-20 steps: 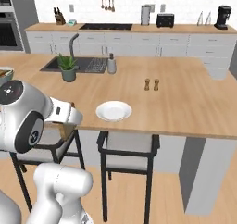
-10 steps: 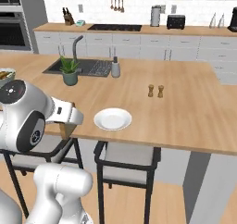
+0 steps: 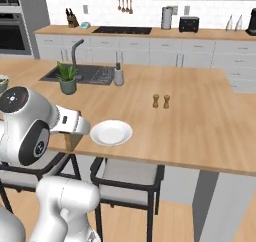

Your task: Start the toaster. Once the lever pops up, take the bread to the plate on the dining counter.

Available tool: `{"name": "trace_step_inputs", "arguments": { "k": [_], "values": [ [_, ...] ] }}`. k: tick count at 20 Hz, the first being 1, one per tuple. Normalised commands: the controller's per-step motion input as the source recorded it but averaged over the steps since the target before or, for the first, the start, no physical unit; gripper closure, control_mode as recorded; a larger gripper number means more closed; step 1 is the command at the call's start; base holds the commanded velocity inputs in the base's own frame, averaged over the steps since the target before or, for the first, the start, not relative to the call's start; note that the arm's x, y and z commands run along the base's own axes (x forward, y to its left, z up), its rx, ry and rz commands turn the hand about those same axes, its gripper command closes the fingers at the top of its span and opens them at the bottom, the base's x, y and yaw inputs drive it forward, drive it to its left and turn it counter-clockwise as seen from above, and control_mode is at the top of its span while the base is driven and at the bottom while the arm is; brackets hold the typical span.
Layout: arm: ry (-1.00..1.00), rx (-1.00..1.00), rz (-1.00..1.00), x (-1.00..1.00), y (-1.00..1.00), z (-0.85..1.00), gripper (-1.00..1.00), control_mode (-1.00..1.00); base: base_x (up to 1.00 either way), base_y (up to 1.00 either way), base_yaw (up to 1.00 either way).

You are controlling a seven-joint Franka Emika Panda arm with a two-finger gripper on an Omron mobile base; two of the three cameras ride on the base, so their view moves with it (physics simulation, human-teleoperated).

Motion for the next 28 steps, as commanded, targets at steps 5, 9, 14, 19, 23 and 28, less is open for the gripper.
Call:
{"name": "trace_step_inputs", "arguments": {
  "k": [5, 9, 14, 19, 23, 28],
  "values": [
    [0.00, 0.00, 0.00, 0.00, 0.00, 0.00, 1.00, 1.00, 0.39, 0.00, 0.00],
    [0.00, 0.00, 0.00, 0.00, 0.00, 0.00, 1.00, 1.00, 0.38, 0.00, 0.00],
    [0.00, 0.00, 0.00, 0.12, 0.00, 0.00, 1.00, -1.00, 0.41, 0.00, 0.00],
    [0.00, 0.00, 0.00, 0.68, -0.14, -0.04, 1.00, -1.00, 0.00, 0.00, 0.00],
    [0.00, 0.02, 0.07, 0.70, -0.29, -0.27, 1.00, -1.00, 0.00, 0.00, 0.00],
    [0.00, 0.00, 0.09, 0.38, -0.16, -0.48, 1.00, -1.00, 0.00, 0.00, 0.00]
  ]
}}
